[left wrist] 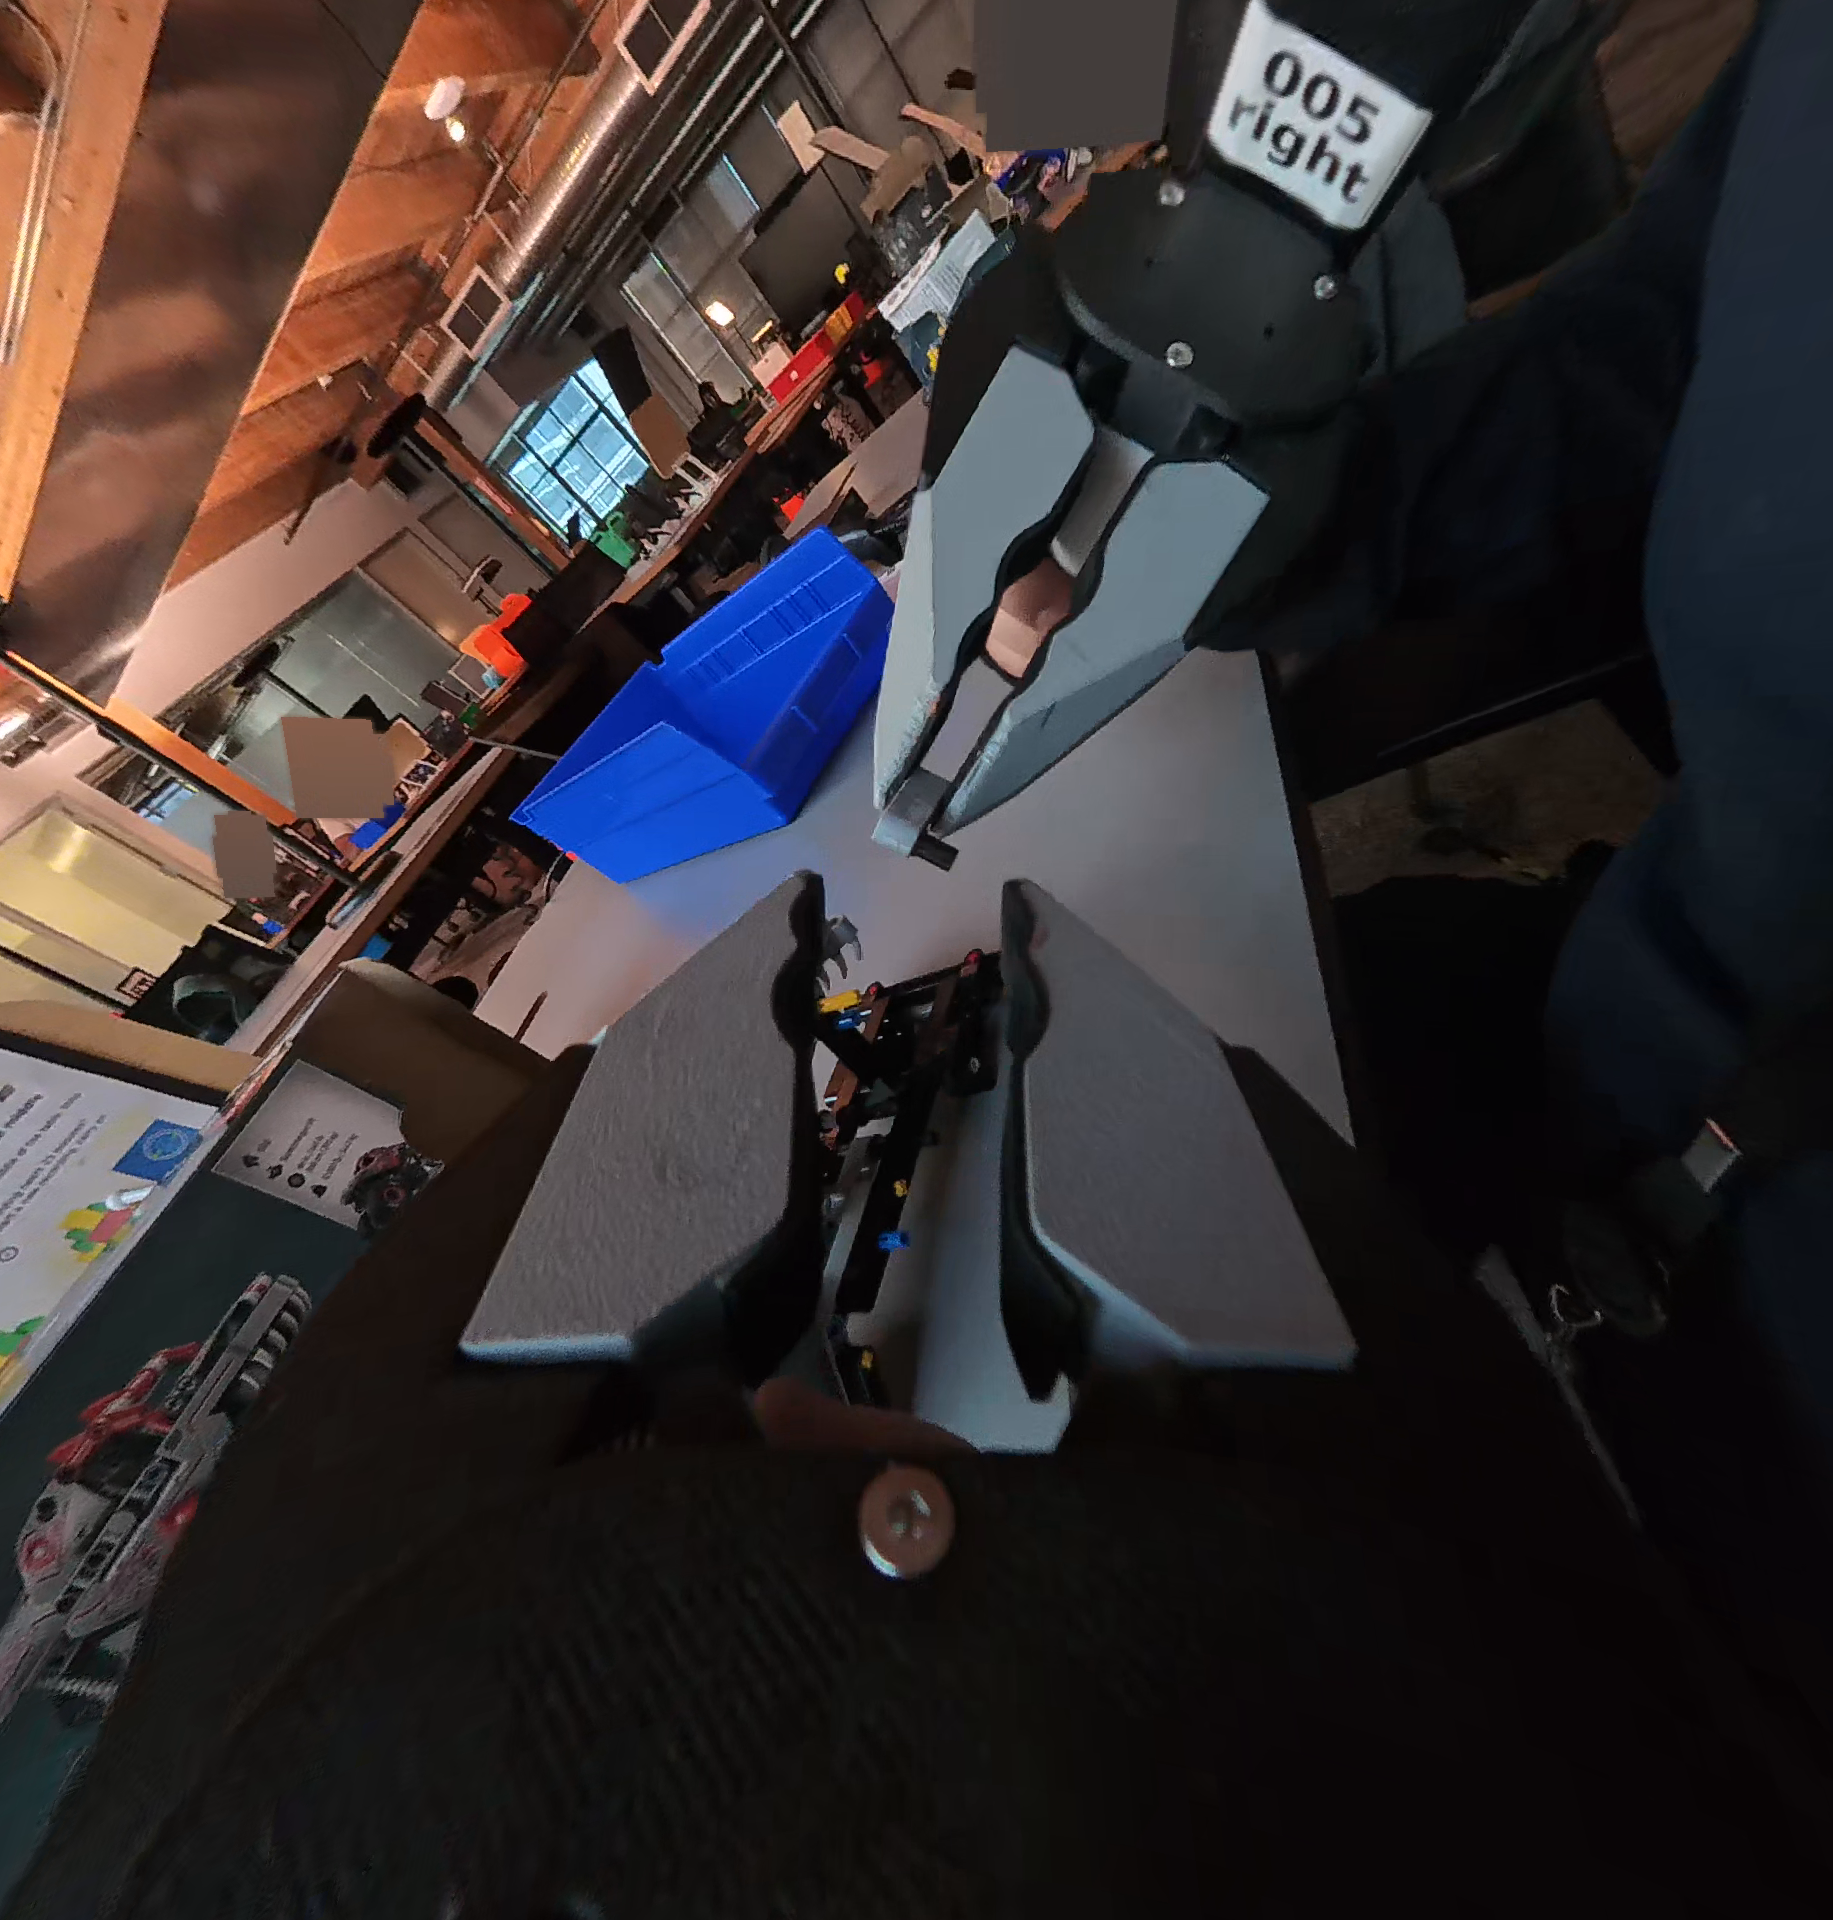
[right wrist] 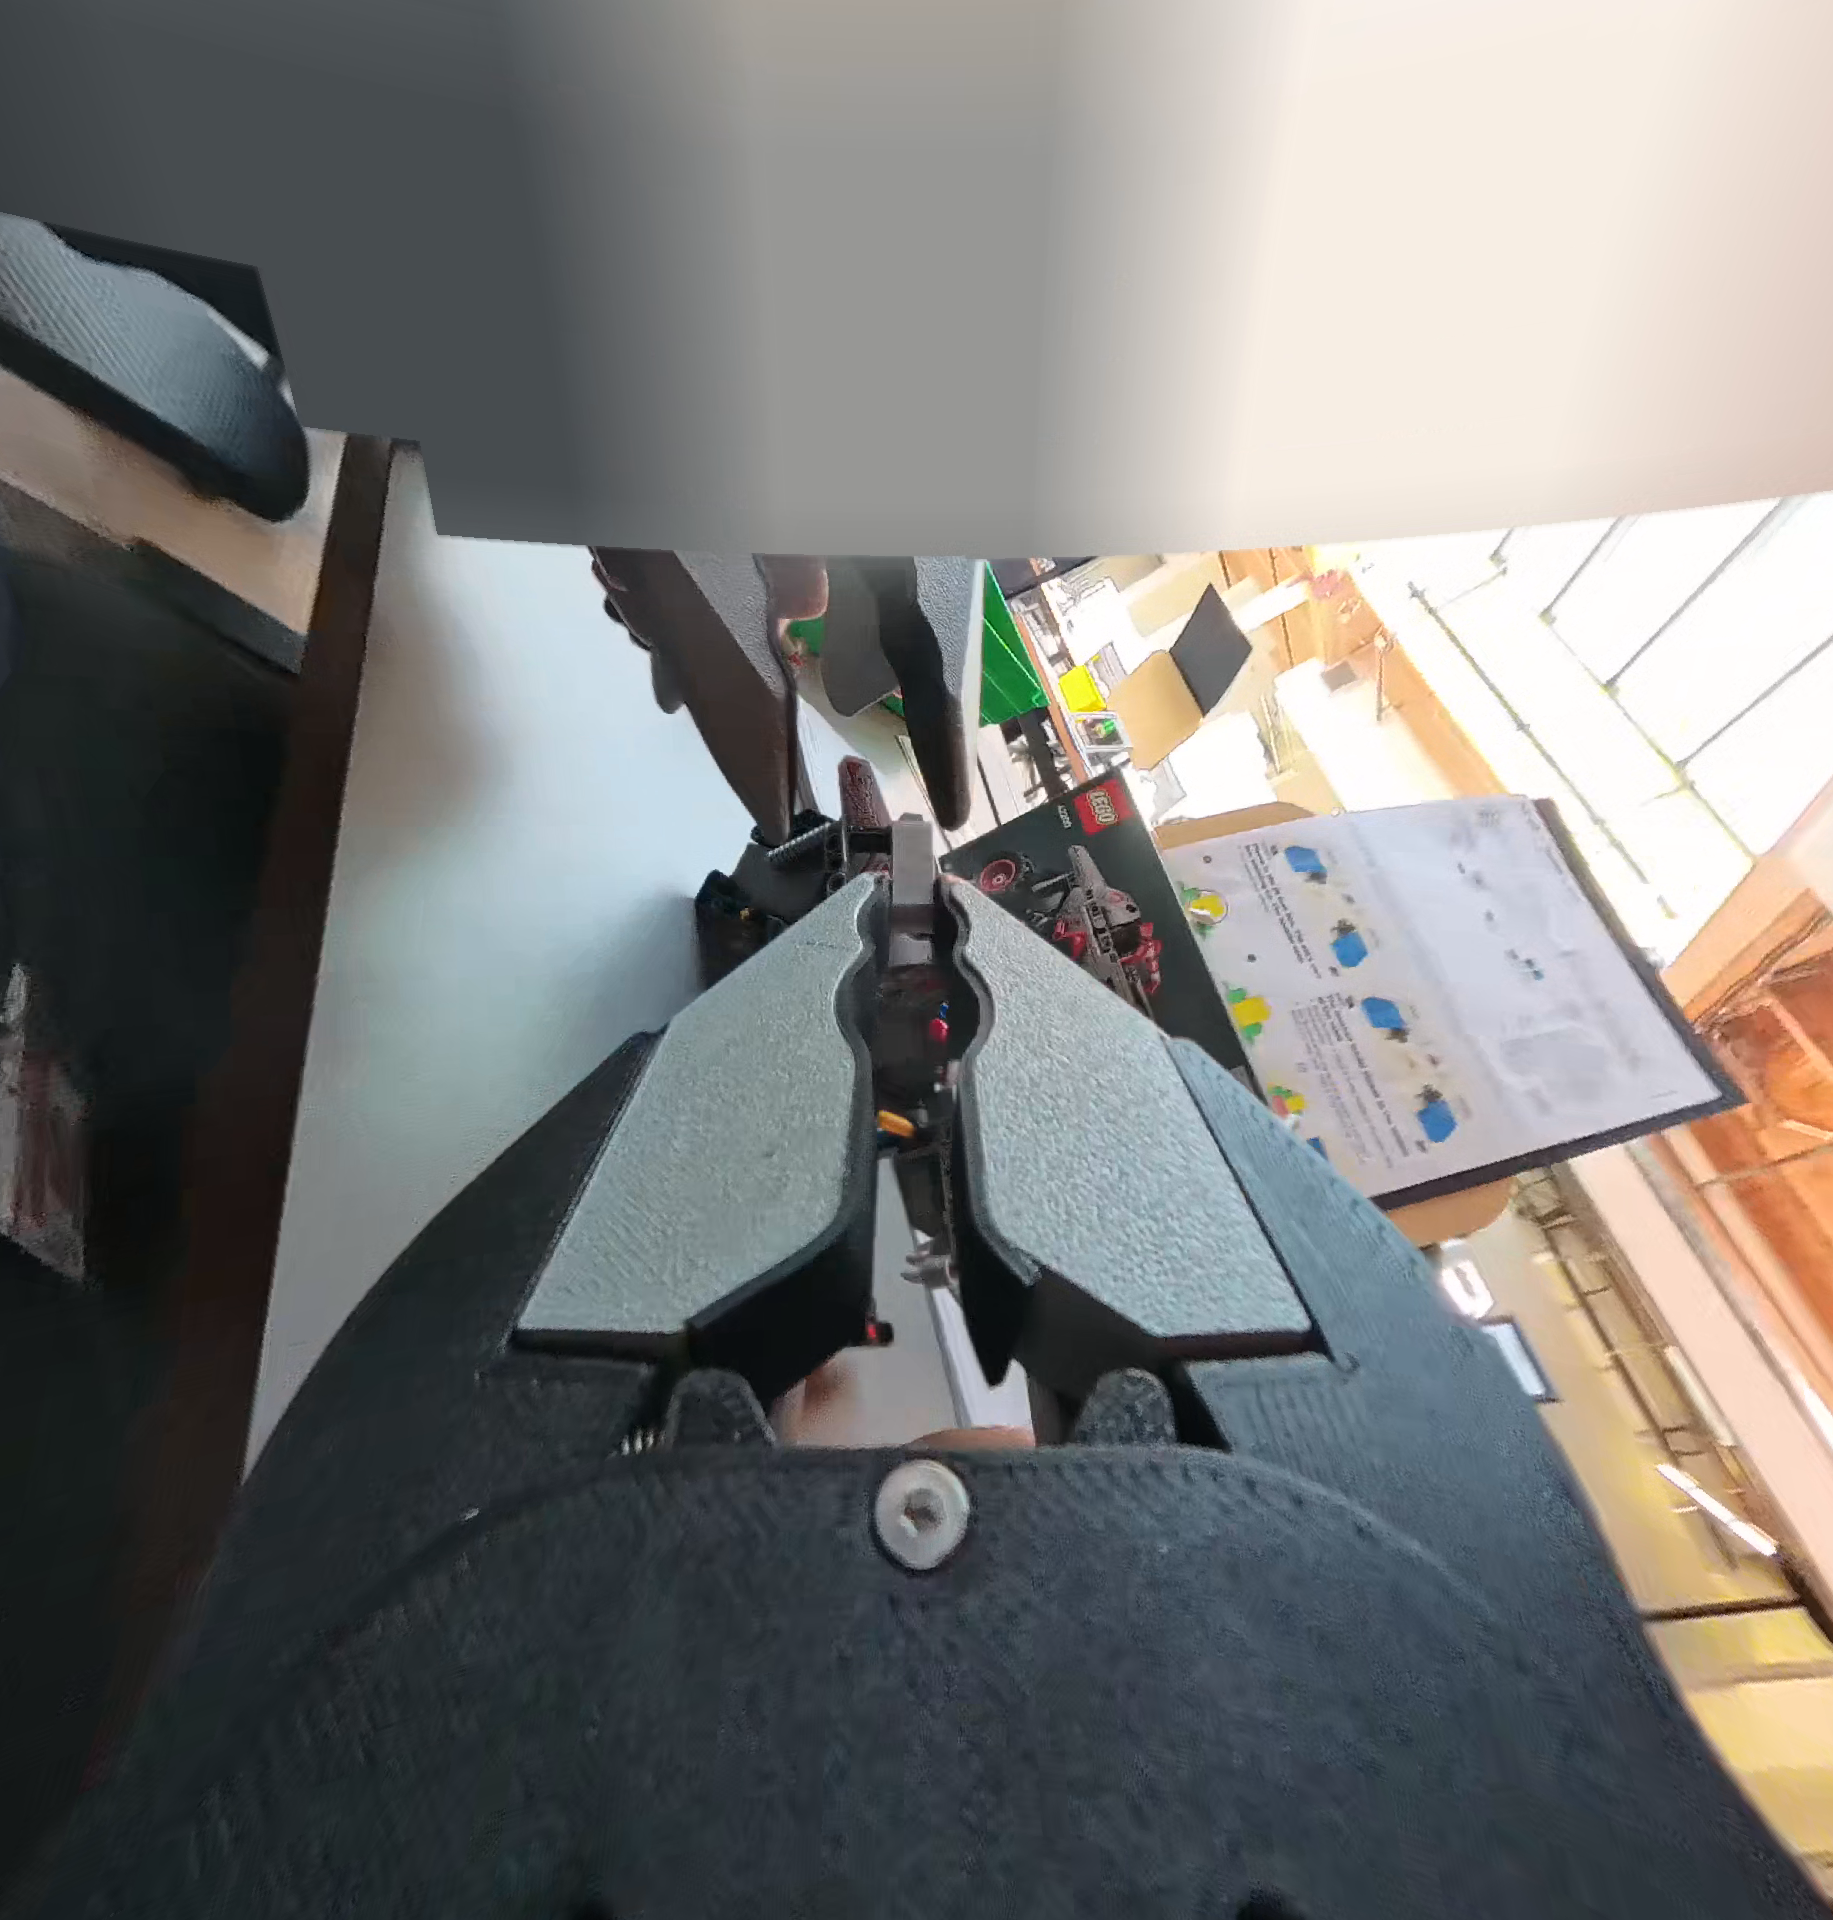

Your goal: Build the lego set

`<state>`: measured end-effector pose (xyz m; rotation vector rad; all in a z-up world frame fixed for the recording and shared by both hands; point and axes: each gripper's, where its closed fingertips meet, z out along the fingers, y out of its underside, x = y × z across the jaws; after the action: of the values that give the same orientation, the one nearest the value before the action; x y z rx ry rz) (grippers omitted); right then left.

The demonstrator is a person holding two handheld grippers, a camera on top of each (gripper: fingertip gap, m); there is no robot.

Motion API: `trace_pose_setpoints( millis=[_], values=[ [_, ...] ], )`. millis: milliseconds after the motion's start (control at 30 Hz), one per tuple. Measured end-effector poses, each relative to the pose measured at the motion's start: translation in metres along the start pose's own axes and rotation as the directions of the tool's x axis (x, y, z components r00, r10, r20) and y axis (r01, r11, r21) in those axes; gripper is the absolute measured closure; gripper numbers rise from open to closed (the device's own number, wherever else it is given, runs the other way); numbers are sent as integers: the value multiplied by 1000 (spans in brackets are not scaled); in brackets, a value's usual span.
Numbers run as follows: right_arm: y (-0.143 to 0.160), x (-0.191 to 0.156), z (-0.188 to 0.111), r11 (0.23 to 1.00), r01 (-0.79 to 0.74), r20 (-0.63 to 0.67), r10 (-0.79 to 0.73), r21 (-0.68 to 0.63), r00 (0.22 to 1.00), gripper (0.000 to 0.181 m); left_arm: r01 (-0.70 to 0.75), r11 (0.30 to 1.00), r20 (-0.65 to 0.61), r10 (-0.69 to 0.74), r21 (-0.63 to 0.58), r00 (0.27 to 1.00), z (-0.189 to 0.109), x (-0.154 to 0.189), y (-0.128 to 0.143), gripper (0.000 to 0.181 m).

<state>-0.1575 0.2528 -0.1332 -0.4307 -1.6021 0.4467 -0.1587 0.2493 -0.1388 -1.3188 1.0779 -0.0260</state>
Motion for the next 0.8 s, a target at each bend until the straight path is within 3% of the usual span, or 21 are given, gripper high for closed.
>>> trace_pose_setpoints(
  millis=[167,300,567,800],
  values=[
    [-5,-5,3,999,40,11,-40,1,999,176,-57,998,9,57,-3,998,0,4,-5,153],
    [-4,-9,3,1000,10,27,-10,5,1000,176,-84,996,19,84,17,996,-1,5,-10,169],
    [0,-12,4,991,-133,82,130,30,988,176,-81,997,1,81,-16,997,-1,12,-2,161],
    [1,-20,6,973,-228,161,220,34,962,176,-67,997,-11,67,-37,998,-1,14,5,167]
  ],
)
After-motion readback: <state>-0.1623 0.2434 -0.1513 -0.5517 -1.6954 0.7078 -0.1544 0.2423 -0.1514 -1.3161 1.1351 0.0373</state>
